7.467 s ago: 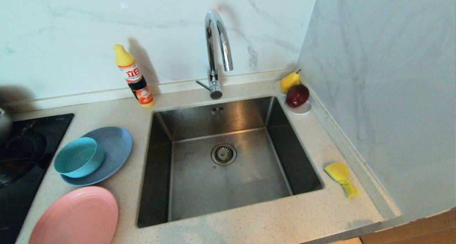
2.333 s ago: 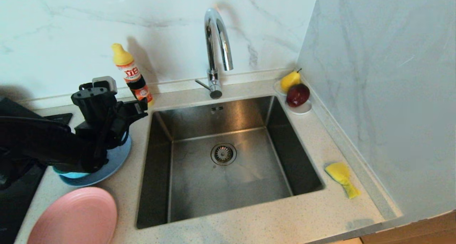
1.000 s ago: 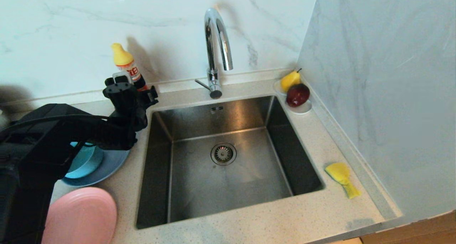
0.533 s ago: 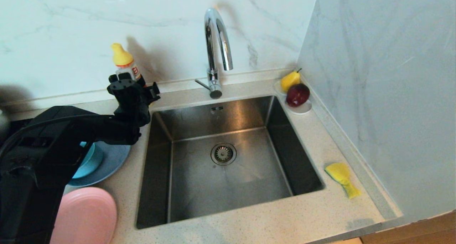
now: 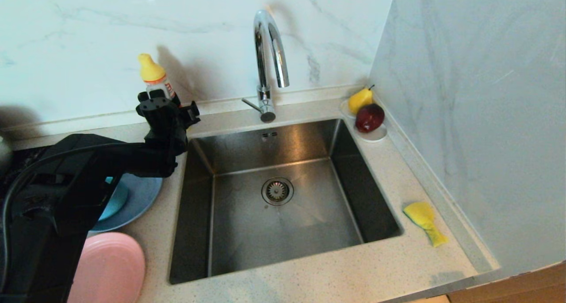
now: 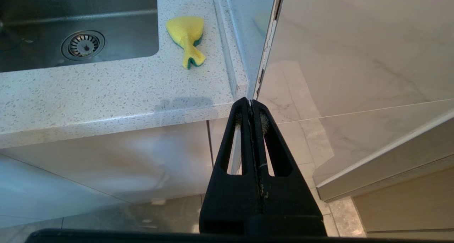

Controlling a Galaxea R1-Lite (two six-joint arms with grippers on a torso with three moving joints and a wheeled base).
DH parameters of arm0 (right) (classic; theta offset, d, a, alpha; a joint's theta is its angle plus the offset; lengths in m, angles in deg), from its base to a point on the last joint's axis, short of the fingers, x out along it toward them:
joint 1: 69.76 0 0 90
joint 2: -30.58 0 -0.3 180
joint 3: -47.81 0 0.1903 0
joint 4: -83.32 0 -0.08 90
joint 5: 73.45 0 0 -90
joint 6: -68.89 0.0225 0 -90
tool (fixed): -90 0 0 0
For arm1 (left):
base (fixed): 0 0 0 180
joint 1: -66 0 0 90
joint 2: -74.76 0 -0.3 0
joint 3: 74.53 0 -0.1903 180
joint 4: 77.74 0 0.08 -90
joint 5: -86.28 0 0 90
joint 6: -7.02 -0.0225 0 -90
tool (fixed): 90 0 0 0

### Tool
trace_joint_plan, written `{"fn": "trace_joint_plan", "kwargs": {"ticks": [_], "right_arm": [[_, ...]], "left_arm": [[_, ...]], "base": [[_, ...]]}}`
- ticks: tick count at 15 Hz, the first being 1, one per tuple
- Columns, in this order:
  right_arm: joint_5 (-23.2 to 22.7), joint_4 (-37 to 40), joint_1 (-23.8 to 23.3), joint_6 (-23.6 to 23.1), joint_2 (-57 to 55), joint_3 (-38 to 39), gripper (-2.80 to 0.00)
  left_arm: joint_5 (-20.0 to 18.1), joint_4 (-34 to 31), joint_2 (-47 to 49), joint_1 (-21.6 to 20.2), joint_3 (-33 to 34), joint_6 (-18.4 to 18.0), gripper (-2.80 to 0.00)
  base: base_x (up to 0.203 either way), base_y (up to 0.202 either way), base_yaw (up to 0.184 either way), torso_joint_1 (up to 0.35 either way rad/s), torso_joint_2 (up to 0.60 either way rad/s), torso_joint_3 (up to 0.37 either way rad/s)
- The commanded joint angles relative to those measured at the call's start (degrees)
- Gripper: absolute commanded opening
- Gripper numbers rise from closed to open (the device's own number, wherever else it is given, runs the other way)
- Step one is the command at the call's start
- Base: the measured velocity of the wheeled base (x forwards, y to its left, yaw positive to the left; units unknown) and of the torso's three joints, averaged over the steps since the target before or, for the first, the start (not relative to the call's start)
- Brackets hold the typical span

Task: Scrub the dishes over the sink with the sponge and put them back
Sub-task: Grab the dish soap

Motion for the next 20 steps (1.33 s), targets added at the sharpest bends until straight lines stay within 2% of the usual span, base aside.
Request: {"fn": "trace_joint_plan", "kwargs": {"ticks": [1, 8, 9, 15, 20], "right_arm": [[0.0, 0.0, 0.0, 0.0, 0.0, 0.0, -2.80], [0.0, 0.0, 0.0, 0.0, 0.0, 0.0, -2.80], [0.0, 0.0, 0.0, 0.0, 0.0, 0.0, -2.80], [0.0, 0.0, 0.0, 0.0, 0.0, 0.0, -2.80], [0.0, 0.0, 0.0, 0.0, 0.0, 0.0, -2.80]], "left_arm": [[0.1, -0.2, -0.1, 0.0, -0.4, -0.1, 0.00], [0.0, -0.9, 0.2, -0.1, -1.0, -0.1, 0.00], [0.2, -1.0, 0.2, 0.0, -1.5, -0.1, -2.80], [0.1, -1.0, 1.4, 0.0, -1.8, -0.2, -2.80], [0.2, -1.6, 1.7, -0.1, -4.5, -0.2, -2.80]], "base": [[0.000, 0.000, 0.000, 0.000, 0.00, 0.000], [0.000, 0.000, 0.000, 0.000, 0.00, 0.000], [0.000, 0.000, 0.000, 0.000, 0.00, 0.000], [0.000, 0.000, 0.000, 0.000, 0.00, 0.000], [0.000, 0.000, 0.000, 0.000, 0.00, 0.000]]}}
